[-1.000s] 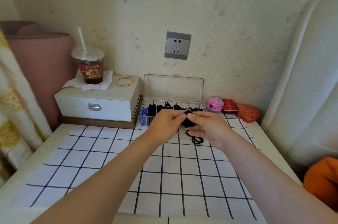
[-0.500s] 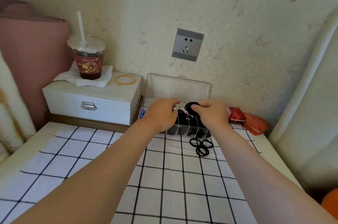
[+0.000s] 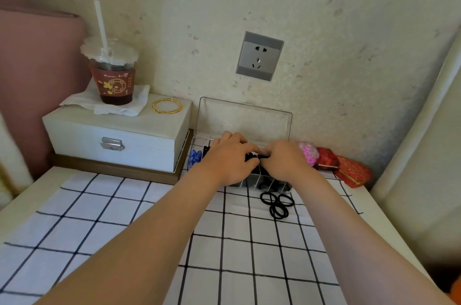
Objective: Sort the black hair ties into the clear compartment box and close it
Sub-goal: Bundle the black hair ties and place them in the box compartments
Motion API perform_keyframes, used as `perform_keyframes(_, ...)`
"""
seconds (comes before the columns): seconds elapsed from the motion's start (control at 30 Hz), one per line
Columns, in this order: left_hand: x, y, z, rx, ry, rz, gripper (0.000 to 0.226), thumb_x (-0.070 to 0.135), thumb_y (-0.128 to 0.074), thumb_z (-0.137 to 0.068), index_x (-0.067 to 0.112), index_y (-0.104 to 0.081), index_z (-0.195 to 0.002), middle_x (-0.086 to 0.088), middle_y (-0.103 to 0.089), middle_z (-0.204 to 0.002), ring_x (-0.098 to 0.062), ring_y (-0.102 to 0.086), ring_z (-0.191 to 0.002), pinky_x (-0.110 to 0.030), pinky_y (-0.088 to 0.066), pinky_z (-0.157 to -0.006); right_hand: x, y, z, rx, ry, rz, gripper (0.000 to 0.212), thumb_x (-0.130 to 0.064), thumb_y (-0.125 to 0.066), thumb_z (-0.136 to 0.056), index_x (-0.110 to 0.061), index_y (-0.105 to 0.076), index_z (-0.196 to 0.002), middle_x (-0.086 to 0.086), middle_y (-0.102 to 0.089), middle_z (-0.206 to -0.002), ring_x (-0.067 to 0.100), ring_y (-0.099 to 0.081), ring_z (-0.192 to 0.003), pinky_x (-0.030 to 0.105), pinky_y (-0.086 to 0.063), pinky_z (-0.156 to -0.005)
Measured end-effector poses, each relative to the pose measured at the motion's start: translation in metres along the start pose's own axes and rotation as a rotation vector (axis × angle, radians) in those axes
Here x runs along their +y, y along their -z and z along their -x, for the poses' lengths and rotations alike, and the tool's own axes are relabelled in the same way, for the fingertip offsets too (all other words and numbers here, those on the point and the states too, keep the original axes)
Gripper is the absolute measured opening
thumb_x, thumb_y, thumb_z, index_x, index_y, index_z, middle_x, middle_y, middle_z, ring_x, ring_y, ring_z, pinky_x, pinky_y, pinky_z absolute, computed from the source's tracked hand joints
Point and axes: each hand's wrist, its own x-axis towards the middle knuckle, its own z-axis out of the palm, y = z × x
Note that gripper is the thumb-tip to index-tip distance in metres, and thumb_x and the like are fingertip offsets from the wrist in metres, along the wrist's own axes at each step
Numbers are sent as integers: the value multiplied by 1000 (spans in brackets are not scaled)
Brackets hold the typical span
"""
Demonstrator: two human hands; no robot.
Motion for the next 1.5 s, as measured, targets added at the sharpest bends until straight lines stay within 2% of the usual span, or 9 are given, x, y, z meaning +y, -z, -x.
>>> perform_keyframes(0.1,2,-1,2,-40,0,-24,42,49,-43,-98,42,-47,-140,2,-38,-144,-18,-24,-135,-39,-19,-111,9,11,6,-33,71,-172,27,-24,-68,-88,-25,-75,-114,0,-72,-109,17,-65,-102,32,-53,-90)
perform_keyframes(0.23,5,0,3,-66,21,-12,43,50,-40,-99,41,-47,-141,3,-36,-146,-18,-22,-137,-40,-19,-112,16,24,15,11,109,-302,37,-17,-63,-95,-21,-63,-132,-7,-68,-109,5,-58,-98,-2,-38,-73)
perform_keyframes(0.5,3,-1,2,-22,31,21,46,36,-39,-101,29,-41,-146,3,-41,-146,-18,-26,-135,-39,-24,-111,8,15,27,-22,306,23,41,-20,-39,-82,-6,-77,-87,8,-74,-96,27,-65,-101,37,-50,-93)
perform_keyframes(0.7,2,-4,2,-37,11,-14,45,35,-37,-100,33,-42,-145,4,-38,-146,-18,-24,-135,-39,-23,-110,6,4,21,-75,311,291,54,-36,-27,-81,-17,-77,-86,-4,-72,-100,12,-45,-122,36,-25,-111)
perform_keyframes(0.83,4,-3,3,-43,13,-18,45,37,-34,-101,32,-41,-146,4,-37,-146,-18,-24,-136,-39,-22,-111,11,14,18,-37,249,-111,41,-24,-39,-83,-6,-75,-75,2,-75,-95,18,-66,-89,34,-52,-90)
perform_keyframes(0.93,5,-1,1,-32,26,3,46,37,-33,-101,32,-41,-146,4,-39,-145,-17,-25,-135,-38,-22,-110,16,25,22,42,190,-321,37,0,-45,-91,-14,-80,-89,-12,-67,-115,-5,-57,-64,7,-46,-66)
perform_keyframes(1.0,5,-1,0,-22,34,20,45,36,-33,-101,33,-41,-146,4,-41,-144,-17,-26,-135,-38,-22,-110,23,25,20,132,175,-357,39,1,-45,-92,-19,-78,-99,-10,-69,-118,2,-61,-54,15,-50,-57)
perform_keyframes(1.17,5,-2,0,-37,29,3,46,37,-35,-100,35,-41,-145,4,-38,-145,-17,-23,-136,-38,-20,-111,28,15,18,181,270,-23,34,-13,-52,-90,-18,-76,-113,1,-73,-116,21,-63,-112,34,-44,-102)
perform_keyframes(1.5,3,-5,1,-44,-6,-74,49,42,-44,-98,34,-39,-146,3,-35,-147,-18,-23,-137,-38,-20,-112,17,2,19,141,346,243,48,-36,-35,-87,-28,-77,-110,-4,-51,-130,18,-36,-126,34,-21,-109)
